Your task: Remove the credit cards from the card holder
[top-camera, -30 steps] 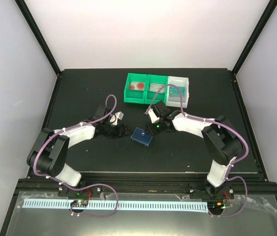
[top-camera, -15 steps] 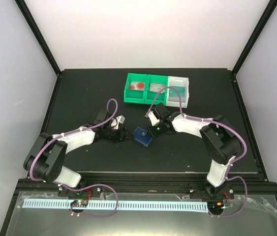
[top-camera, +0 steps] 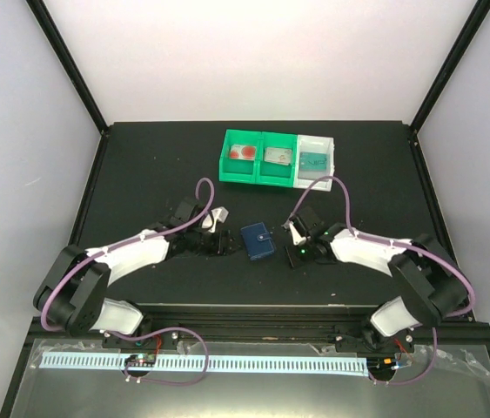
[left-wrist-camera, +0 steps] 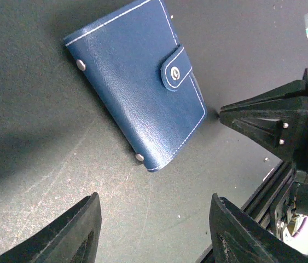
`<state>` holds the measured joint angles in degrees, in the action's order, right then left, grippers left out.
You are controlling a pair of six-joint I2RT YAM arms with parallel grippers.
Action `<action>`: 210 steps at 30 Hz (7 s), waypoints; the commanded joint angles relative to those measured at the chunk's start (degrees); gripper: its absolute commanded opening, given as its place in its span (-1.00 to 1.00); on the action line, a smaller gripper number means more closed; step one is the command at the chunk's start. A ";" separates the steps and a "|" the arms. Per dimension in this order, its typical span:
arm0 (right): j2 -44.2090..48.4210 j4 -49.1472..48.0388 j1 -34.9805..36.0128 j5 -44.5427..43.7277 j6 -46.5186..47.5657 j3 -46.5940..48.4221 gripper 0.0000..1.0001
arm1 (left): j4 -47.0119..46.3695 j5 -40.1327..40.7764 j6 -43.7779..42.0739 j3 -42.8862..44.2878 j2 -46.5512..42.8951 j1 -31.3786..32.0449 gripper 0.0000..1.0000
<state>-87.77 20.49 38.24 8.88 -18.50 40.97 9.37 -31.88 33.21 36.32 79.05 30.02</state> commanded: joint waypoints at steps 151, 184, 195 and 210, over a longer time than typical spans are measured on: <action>15.59 -9.67 11.27 9.12 -14.71 8.08 -0.98 | -8.99 5.17 15.38 -8.03 -25.63 9.42 0.49; 7.62 -6.40 11.09 -8.52 -9.82 5.92 -0.98 | -3.02 10.94 8.30 -5.85 -7.41 4.59 -0.46; 9.95 -6.35 11.00 -3.62 -13.00 6.95 -0.98 | 3.01 15.66 4.46 -3.37 -8.89 3.59 0.24; 8.67 -20.23 11.02 9.25 -20.80 4.70 -0.98 | 0.74 8.28 3.84 -6.47 -14.86 1.95 0.55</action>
<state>-78.78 4.01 49.43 16.62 -38.15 45.76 10.98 -21.04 38.50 30.50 64.42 32.62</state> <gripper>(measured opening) 0.013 0.771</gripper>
